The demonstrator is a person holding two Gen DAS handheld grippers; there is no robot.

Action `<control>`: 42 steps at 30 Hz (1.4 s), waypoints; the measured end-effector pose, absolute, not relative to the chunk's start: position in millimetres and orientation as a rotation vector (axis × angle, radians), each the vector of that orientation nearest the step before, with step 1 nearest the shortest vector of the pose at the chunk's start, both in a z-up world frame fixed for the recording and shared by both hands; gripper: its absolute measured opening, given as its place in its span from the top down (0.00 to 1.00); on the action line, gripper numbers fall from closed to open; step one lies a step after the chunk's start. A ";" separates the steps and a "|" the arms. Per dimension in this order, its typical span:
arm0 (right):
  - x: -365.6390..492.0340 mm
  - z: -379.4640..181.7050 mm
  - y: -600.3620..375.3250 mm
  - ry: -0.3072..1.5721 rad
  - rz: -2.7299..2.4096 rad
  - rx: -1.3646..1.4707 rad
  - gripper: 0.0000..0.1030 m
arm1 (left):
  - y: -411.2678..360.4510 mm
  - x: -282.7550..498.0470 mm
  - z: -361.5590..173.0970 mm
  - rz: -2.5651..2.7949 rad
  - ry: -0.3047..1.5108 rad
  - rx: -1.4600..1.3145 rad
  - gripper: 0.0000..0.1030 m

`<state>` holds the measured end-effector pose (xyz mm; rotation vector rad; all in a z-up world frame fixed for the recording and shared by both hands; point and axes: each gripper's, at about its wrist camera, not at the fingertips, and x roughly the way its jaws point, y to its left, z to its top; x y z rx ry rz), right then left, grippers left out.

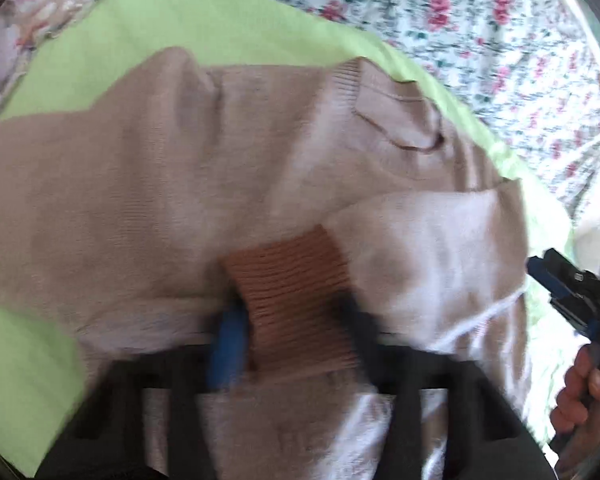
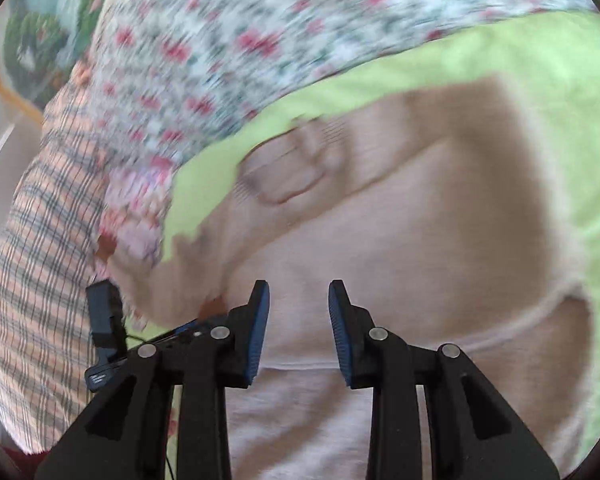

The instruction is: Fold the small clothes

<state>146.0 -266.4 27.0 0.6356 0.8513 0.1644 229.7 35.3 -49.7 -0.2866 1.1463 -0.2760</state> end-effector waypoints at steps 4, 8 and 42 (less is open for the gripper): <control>135.5 29.0 -301.6 0.826 0.062 0.656 0.69 | 32.9 219.7 -20.5 -0.250 1.044 -0.231 0.96; 137.6 26.4 -333.4 0.821 -0.048 0.628 0.69 | 52.8 221.9 -17.2 -0.201 1.020 -0.231 0.97; 168.7 12.8 -375.1 0.838 -0.152 0.562 0.50 | 66.6 233.3 -21.2 -0.163 1.001 -0.248 0.95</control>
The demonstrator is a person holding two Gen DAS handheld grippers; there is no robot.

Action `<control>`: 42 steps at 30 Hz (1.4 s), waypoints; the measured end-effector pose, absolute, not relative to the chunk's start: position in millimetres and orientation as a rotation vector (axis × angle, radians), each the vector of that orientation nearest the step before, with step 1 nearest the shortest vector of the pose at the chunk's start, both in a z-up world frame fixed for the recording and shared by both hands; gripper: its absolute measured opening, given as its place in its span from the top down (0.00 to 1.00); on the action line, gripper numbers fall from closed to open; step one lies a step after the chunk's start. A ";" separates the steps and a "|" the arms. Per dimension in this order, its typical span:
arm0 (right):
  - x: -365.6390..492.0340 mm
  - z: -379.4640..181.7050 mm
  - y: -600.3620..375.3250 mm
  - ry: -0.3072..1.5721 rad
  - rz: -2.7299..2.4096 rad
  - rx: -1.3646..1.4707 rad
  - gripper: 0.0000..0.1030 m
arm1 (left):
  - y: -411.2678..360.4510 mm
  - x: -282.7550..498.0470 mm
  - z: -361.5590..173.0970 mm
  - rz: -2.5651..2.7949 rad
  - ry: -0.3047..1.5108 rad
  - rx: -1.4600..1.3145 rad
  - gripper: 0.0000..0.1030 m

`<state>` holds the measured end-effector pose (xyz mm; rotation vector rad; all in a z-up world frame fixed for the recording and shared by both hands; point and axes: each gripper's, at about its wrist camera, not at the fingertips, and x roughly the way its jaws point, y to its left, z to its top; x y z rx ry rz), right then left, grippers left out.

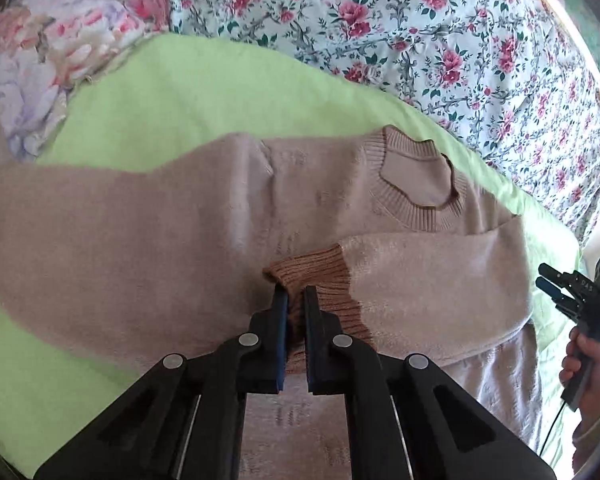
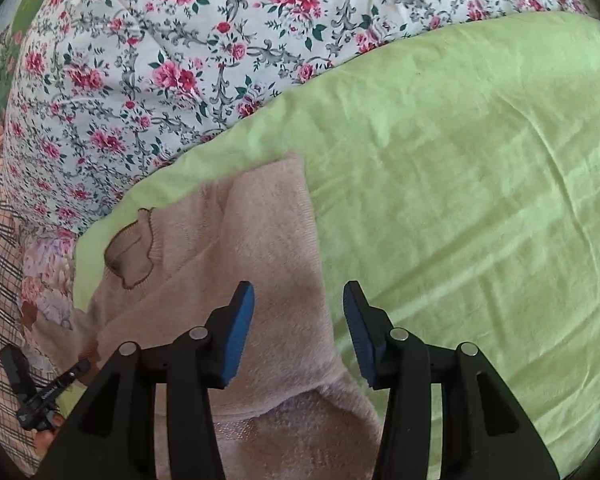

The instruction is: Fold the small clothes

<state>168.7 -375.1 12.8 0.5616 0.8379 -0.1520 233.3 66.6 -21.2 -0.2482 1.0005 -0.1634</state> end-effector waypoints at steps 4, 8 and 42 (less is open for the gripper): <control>188.5 -2.2 -372.6 0.892 -0.118 0.558 0.49 | 73.6 233.5 -25.4 -0.130 1.008 -0.269 0.95; 202.7 -17.3 -361.3 0.970 -0.071 0.501 0.93 | 70.3 233.4 -29.9 -0.124 1.023 -0.271 0.95; 168.5 34.5 -298.3 0.876 0.045 0.420 0.63 | 121.3 186.4 -9.7 -0.012 1.013 -0.286 0.55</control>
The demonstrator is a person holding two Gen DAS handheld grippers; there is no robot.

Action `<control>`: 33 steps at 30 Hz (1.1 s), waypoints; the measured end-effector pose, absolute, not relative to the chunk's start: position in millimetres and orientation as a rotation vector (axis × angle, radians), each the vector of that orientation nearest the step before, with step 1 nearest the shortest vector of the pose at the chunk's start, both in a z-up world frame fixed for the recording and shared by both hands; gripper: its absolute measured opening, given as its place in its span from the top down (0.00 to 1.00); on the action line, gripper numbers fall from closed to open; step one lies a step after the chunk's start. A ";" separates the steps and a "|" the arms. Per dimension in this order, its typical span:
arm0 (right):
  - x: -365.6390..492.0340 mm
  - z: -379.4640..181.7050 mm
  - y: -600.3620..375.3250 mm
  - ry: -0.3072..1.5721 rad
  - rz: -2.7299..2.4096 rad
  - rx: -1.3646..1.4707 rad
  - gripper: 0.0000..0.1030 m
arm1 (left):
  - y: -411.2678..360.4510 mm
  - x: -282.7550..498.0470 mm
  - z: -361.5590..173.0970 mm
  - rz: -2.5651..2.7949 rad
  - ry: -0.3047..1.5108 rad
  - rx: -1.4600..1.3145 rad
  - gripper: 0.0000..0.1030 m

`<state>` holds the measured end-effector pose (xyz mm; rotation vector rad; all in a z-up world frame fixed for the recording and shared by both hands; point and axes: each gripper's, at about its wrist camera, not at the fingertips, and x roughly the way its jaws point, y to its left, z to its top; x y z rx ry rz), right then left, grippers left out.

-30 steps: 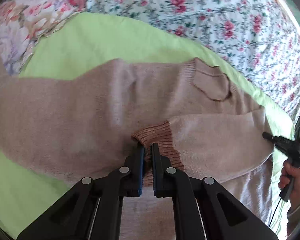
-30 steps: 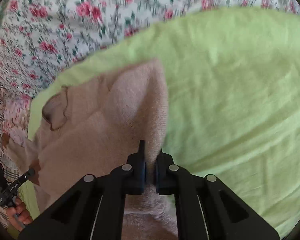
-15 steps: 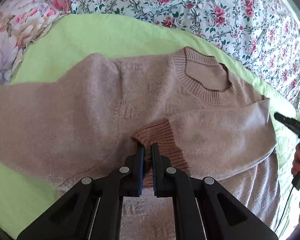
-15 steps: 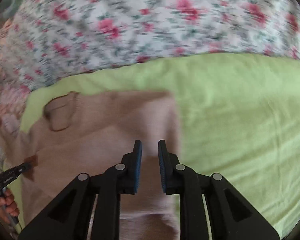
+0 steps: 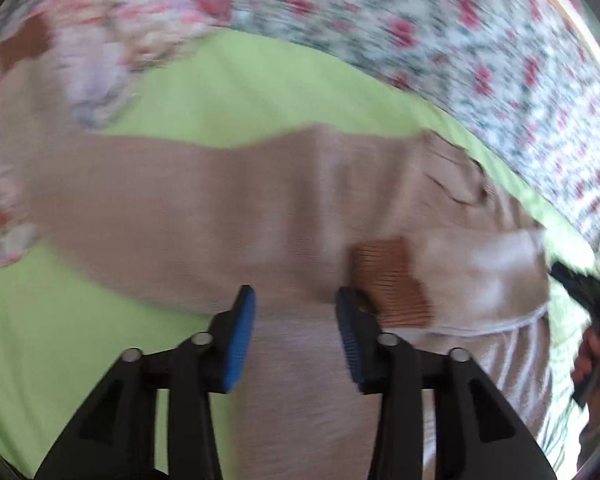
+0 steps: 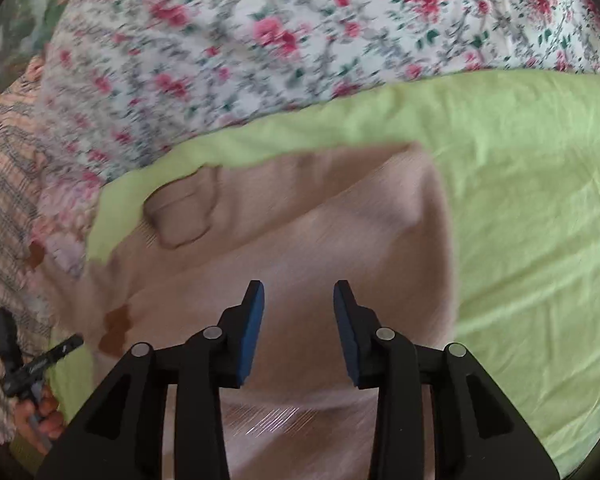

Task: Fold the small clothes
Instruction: 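Grasp the other sleeve's brown cuff with the left tool, fold it across the body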

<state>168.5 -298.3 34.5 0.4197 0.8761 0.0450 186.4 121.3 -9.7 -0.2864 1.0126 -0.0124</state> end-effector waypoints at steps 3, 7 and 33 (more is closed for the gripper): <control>154.4 21.0 -269.6 0.910 0.104 0.411 0.63 | 170.2 180.4 -6.2 0.115 0.999 -0.319 0.44; 148.4 5.9 -233.6 0.966 0.161 0.405 0.63 | 245.5 185.0 1.7 0.274 0.956 -0.376 0.36; 114.6 18.7 -245.8 0.940 0.108 0.451 0.63 | 137.6 228.0 80.4 -0.025 0.705 -0.340 0.95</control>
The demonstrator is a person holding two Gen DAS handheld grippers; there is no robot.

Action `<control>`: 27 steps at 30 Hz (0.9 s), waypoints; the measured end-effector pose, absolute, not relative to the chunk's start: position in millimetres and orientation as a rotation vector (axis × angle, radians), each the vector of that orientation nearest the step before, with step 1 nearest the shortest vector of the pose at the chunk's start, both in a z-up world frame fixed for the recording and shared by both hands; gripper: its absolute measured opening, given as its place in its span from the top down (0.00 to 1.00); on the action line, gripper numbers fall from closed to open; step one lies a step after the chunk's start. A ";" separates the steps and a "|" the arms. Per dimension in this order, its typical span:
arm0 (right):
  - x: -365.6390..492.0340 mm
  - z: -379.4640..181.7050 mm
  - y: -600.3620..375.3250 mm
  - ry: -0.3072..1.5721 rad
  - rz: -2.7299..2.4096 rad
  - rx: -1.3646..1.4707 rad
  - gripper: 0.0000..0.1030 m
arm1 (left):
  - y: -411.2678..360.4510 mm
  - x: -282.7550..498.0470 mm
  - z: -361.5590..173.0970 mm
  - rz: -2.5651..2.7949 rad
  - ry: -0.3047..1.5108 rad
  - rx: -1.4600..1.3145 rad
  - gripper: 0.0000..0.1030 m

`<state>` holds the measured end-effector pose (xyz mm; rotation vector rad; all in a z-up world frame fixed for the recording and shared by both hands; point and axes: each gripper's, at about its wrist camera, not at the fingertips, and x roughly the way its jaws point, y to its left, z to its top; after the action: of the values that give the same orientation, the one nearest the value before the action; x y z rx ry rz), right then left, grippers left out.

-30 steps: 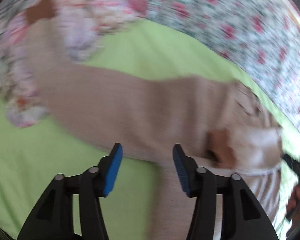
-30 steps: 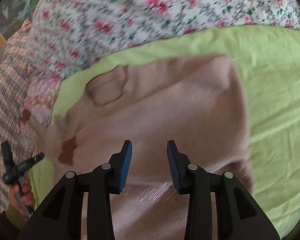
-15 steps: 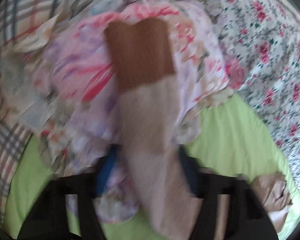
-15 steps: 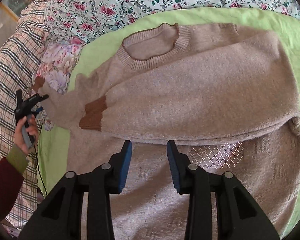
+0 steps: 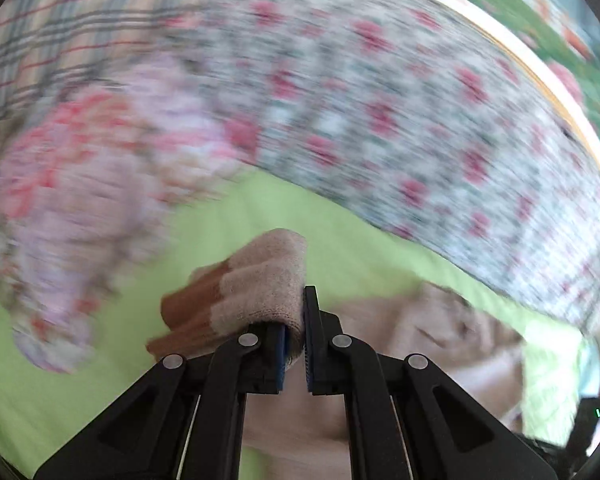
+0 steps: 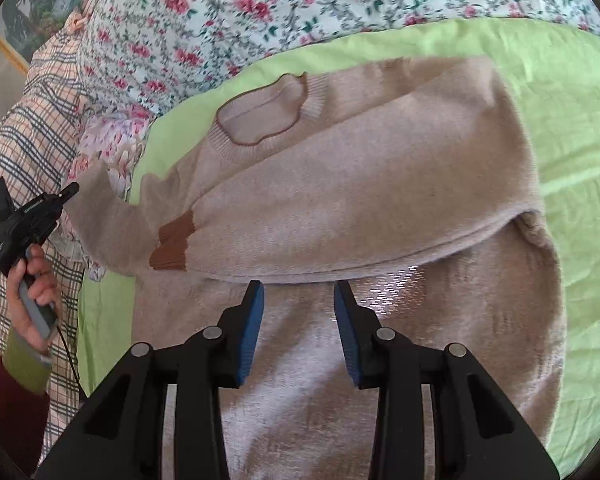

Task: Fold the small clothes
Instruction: 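Grasp the other sleeve's brown cuff with the left tool, fold it across the body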

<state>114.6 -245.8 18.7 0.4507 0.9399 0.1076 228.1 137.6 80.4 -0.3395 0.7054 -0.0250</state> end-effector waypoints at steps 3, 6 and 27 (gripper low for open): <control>104.7 20.9 -263.0 0.923 0.068 0.476 0.63 | 66.0 222.9 71.3 -0.147 0.745 -0.301 0.95; 94.2 20.1 -284.9 0.908 0.017 0.512 0.63 | -1.3 224.3 53.8 -0.254 0.800 -0.244 0.95; 152.4 40.2 -222.2 0.874 0.195 0.295 0.63 | -12.5 153.3 -10.7 -0.243 1.012 -0.020 0.45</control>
<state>152.4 -222.2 40.2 0.2948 0.8738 0.1946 153.3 -12.5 -10.7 -0.0199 1.0116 -0.2430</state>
